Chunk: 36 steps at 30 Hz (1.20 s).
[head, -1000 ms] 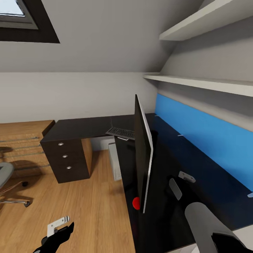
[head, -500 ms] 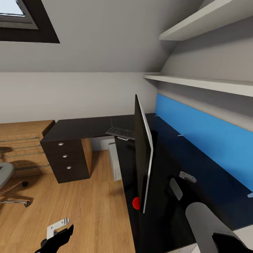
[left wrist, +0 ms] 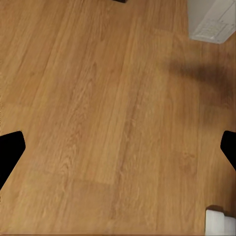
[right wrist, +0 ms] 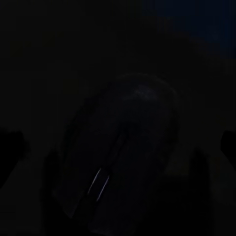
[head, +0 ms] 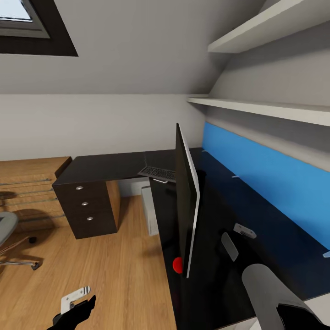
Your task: In the bedroom, organize the workspace by keeping the computer under the desk, ensuring the monitor is on the desk, placing the keyboard on the desk next to the monitor, placing the mouse on the desk next to the keyboard, moving the folder from the swivel chair onto the desk next to the mouse, stacking the notebook on top of the folder with the pen on top of the notebook, and positioning the swivel chair next to the desk.
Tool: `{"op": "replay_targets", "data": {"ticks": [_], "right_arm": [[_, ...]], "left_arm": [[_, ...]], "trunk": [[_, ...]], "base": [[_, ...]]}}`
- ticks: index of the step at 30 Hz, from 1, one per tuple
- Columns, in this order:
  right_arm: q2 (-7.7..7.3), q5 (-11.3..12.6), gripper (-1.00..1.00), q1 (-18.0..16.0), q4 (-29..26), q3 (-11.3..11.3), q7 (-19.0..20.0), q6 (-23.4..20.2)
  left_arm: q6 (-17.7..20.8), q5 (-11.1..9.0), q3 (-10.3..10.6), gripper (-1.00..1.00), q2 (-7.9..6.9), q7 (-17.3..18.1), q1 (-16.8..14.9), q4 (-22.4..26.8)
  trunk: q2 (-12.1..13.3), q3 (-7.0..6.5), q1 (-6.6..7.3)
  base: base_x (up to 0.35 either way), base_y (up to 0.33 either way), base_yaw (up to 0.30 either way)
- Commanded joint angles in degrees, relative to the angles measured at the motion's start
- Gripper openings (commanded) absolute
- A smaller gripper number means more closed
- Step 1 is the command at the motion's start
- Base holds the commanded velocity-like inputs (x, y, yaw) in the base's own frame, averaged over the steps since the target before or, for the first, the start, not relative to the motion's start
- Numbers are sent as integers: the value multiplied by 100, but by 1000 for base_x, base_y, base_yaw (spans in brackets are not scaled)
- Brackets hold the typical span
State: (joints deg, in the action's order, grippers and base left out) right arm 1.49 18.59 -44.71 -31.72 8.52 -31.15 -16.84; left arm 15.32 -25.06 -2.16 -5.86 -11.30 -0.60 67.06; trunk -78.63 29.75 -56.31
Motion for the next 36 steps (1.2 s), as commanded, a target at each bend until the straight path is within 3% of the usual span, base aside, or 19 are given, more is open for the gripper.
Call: {"op": "replay_targets", "data": {"ticks": [1,36], "right_arm": [[3,30,100,-2,-12,12,-22,-21],[1,34,100,-2,-10,18,-33,-51]], "left_arm": [[24,-60,5,100,-2,-34,-2,1],[24,-46,5,100,-2,-32,-2,-61]], "trunk": [[-4,6,0],[-4,6,0]], "base": [[0,0,0],[35,0,0]]}}
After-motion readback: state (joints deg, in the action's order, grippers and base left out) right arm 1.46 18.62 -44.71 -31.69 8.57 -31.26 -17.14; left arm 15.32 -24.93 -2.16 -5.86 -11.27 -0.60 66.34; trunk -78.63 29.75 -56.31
